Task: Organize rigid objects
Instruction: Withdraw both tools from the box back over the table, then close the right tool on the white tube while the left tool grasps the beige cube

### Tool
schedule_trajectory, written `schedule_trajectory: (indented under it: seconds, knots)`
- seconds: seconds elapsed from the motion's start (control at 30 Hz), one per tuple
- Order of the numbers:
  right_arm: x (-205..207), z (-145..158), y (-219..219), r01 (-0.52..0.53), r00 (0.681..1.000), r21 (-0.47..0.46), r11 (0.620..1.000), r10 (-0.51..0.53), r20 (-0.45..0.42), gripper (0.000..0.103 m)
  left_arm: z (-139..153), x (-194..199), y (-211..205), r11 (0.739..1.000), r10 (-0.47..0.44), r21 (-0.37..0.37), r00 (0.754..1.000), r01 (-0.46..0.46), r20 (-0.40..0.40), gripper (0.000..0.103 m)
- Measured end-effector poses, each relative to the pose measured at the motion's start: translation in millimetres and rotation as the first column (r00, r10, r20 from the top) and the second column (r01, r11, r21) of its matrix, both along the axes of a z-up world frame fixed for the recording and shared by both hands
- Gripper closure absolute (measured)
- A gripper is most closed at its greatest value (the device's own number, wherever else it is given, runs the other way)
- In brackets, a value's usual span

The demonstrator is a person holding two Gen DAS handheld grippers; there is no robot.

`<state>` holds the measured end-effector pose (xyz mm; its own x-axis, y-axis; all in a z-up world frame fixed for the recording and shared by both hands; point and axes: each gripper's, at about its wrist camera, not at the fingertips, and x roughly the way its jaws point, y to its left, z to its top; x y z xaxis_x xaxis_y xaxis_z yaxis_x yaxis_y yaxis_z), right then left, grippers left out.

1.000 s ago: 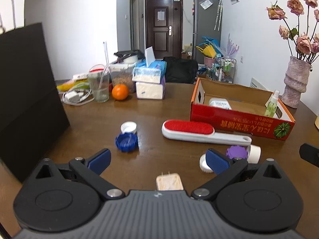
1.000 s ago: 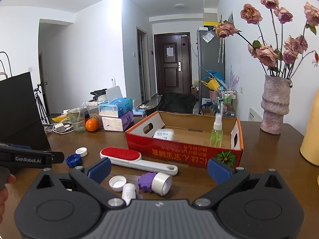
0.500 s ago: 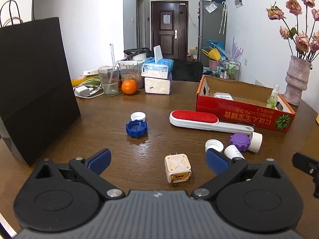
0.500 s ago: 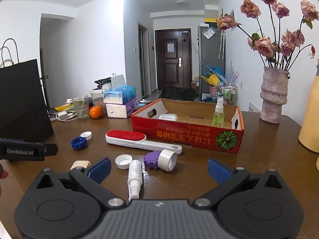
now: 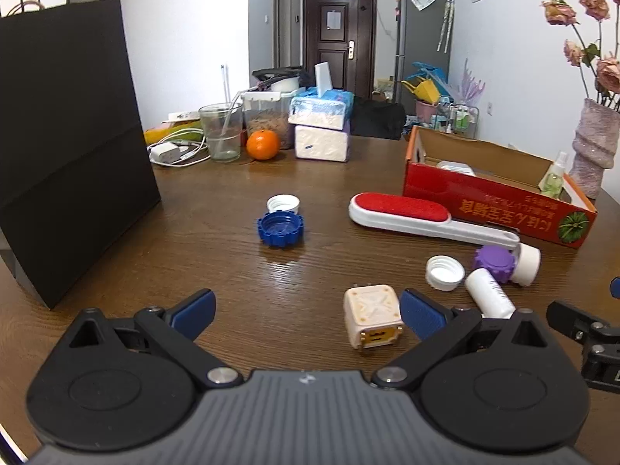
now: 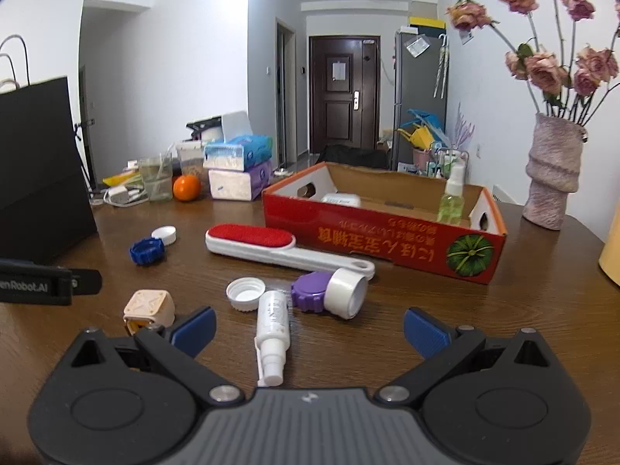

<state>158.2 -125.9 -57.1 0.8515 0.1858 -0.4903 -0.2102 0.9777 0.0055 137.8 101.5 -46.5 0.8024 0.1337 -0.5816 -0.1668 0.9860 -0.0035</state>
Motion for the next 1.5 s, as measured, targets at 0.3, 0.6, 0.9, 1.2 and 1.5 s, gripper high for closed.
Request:
schedule_trajectory:
  seconds: [0.3,0.6,0.9,1.2,1.5]
  knots:
    - [33.2,-18.0,15.0,-0.014,0.999,0.001,1.0,0.014,-0.041,0.008,-12.1,10.5,18.9,0.999,0.034,-0.017,0.999,-0.035,-0.033,0.0]
    - [61.7,-43.0,34.8,-0.05,0.994,-0.05,0.998,0.045,-0.1,0.048,-16.2,17.1,22.7,0.999,0.031,-0.021,0.998,-0.032,-0.047,0.0]
    - [63.2,-51.4,23.9,-0.122,0.985,0.079,0.989,0.13,-0.11,0.076,-19.3,26.2,9.0,1.0,0.013,-0.005,0.997,-0.013,-0.07,0.0]
    - [41.4,-37.9,1.2,-0.097,0.995,0.139,0.986,0.095,0.019,0.076,-26.4,47.2,-14.7,0.999,-0.034,-0.025,0.993,0.032,-0.112,0.0]
    - [32.5,-35.8,-26.3,-0.039,0.998,0.173,0.984,0.032,0.046,0.076,-51.2,68.6,-37.4,1.0,-0.007,-0.03,0.99,0.003,-0.138,0.0]
